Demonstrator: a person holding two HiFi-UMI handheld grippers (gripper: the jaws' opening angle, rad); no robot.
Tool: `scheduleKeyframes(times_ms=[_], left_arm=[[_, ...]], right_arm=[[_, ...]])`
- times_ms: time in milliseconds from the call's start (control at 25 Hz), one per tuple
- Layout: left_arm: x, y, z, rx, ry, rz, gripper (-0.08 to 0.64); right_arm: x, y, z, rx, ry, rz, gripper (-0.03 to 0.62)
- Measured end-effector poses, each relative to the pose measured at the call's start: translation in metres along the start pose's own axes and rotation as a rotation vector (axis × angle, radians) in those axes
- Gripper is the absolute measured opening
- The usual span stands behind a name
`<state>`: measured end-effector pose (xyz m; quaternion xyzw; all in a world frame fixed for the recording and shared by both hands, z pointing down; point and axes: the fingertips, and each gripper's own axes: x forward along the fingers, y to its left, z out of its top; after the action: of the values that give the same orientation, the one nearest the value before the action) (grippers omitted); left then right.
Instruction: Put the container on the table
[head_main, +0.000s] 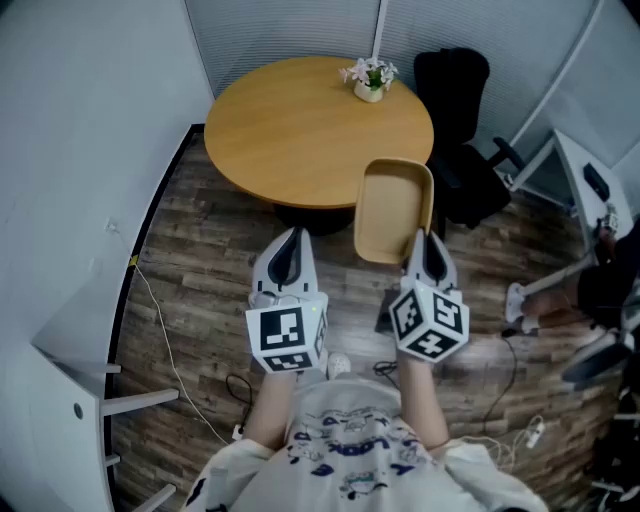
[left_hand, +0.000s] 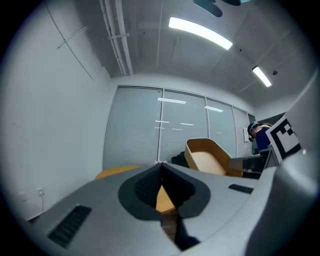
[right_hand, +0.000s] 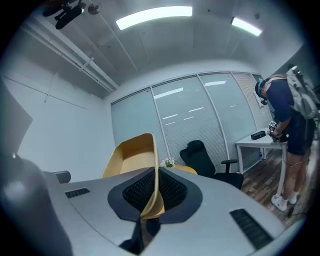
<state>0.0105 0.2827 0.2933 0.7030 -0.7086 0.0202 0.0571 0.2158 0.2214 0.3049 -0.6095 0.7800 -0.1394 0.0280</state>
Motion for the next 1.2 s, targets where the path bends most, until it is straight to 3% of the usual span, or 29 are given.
scheduleKeyframes(times_ms=[680,1200], left_arm=[[0.033,0.03,-0.001,0.009,-0.01,-0.037,0.003],[0.065,0.049,-0.027,-0.009,0.043,-0.062,0.003]], right_arm=[[0.032,0.016,-0.017,0.015,0.003,-0.046,0.02],[0.062,0.016,-0.042,0.015,0.053,-0.091,0.02]])
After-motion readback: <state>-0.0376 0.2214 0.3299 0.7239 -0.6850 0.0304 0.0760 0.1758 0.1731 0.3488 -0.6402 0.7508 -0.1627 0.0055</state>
